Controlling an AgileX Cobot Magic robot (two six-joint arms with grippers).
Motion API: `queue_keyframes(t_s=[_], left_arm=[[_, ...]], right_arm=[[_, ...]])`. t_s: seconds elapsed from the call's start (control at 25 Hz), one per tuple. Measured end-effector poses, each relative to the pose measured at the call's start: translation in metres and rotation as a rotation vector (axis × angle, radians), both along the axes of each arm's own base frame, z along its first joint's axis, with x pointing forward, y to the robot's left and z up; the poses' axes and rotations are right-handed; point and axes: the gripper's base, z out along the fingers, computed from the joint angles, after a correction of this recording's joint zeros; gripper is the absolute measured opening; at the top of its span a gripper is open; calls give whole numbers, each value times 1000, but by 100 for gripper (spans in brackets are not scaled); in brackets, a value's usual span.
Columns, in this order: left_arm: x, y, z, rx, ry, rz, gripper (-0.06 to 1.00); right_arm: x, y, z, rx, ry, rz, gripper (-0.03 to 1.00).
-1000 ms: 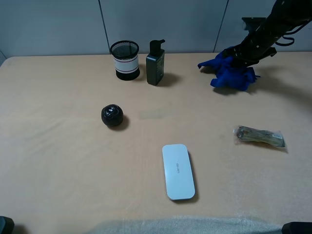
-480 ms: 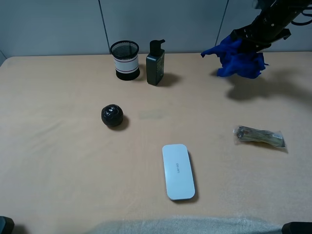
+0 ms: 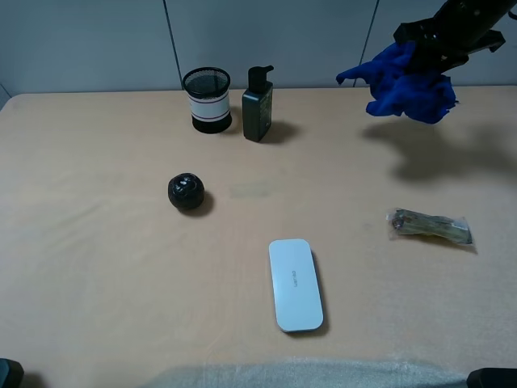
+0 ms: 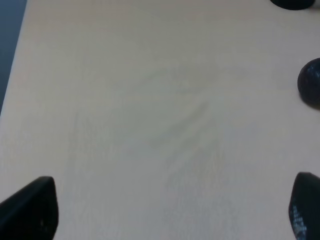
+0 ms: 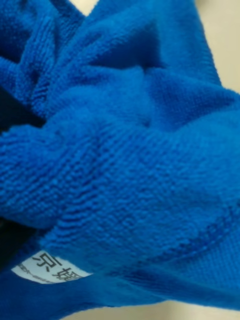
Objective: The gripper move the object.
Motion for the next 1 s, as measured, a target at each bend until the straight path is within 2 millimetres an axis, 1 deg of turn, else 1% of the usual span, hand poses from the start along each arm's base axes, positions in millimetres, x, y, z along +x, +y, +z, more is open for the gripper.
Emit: queue_keyframes(t_s=[0.36, 0.48, 0.56, 0.76, 1.0], left_arm=[[0, 0, 0, 0, 0, 0, 93], [0, 0, 0, 0, 0, 0, 93], [0, 0, 0, 0, 0, 0, 93], [0, 0, 0, 0, 0, 0, 93], [0, 0, 0, 0, 0, 0, 93]], right_arm=[[-22, 2, 30, 37, 69, -29, 16], [-29, 5, 36, 40, 97, -30, 16], [-33, 10, 40, 30, 104, -23, 16], [-45, 33, 53, -9, 95, 9, 16], [-54, 61, 58, -20, 97, 61, 16]])
